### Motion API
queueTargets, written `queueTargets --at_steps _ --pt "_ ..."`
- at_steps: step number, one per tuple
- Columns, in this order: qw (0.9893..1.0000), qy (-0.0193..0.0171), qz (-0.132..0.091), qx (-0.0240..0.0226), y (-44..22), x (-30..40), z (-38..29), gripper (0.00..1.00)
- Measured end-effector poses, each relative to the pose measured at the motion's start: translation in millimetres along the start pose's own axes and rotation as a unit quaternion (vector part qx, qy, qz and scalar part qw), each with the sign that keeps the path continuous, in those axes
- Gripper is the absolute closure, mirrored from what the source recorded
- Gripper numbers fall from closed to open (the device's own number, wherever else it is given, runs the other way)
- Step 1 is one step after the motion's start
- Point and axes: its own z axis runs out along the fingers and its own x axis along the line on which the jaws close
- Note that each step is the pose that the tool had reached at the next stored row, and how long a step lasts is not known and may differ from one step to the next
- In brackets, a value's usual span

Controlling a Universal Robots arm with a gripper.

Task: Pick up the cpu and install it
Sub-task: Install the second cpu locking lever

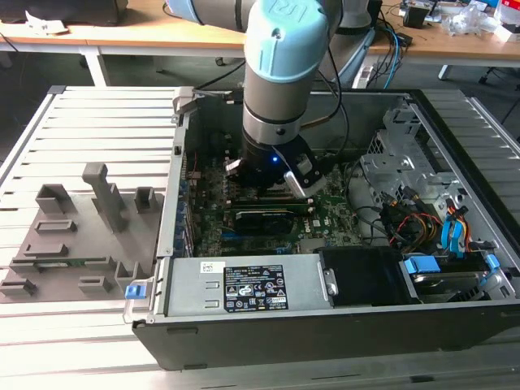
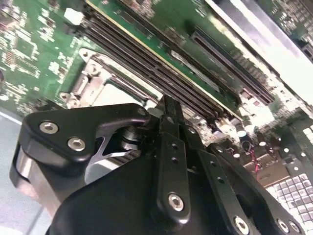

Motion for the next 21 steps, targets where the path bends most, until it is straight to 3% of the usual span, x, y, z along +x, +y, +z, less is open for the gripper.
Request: queueTargets --at_steps 8,12,13,17,18,20,21 --pt "1.0000 0.0000 -0.001 -0.0007 0.1 15.9 8.6 0.89" --pt "1.0000 -0.0004 -0.001 -0.0044 0.6 18.3 15.9 0.89" --pt "1.0000 -0.0005 -0.001 -0.0058 0.8 18.3 17.0 0.89" --pt "0.9998 -0.0024 -0.001 -0.0204 2.8 18.2 23.1 0.89" --pt "0.9998 -0.0025 -0.001 -0.0212 4.1 18.1 24.2 0.89" --pt "0.9998 -0.0022 -0.001 -0.0189 10.1 17.2 25.6 0.89" --pt "0.9999 -0.0015 -0.001 -0.0135 11.3 17.1 25.9 0.89"
